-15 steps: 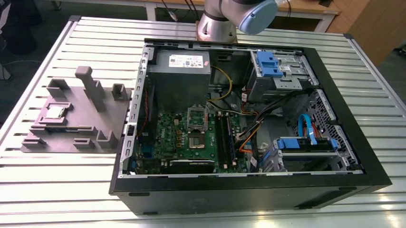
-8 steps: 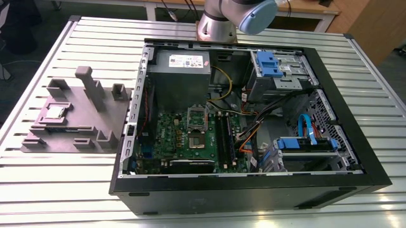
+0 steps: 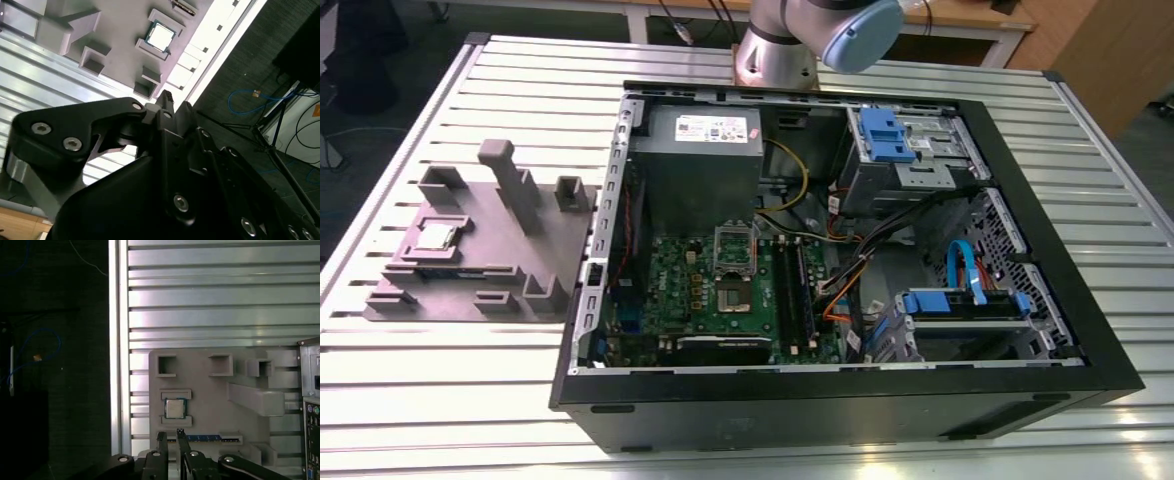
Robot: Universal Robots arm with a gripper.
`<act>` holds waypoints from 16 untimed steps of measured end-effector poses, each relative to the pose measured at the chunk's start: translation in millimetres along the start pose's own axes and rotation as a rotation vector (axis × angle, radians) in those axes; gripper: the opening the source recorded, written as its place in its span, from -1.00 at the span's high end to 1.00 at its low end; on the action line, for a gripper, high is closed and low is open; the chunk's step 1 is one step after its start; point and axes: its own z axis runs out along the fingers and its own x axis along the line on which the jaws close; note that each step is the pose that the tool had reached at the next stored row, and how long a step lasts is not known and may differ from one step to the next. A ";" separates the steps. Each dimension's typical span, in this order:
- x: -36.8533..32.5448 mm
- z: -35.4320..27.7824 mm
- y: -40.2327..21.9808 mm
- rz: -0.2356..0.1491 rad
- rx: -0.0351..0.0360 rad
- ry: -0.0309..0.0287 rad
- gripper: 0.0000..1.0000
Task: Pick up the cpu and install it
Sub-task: 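Pick up the cpu and move it towards the insertion slot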
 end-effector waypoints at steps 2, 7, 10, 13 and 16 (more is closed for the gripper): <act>0.4 0.0 0.0 0.000 0.0001 0.0001 0.42; 1.6 0.0 -0.1 0.000 0.0001 0.0001 0.07; 2.3 0.0 -0.1 0.000 0.0000 0.0000 -0.17; 2.9 0.0 -0.1 0.000 0.0001 0.0001 -0.41; 3.6 0.0 -0.2 0.000 0.0001 0.0000 -0.41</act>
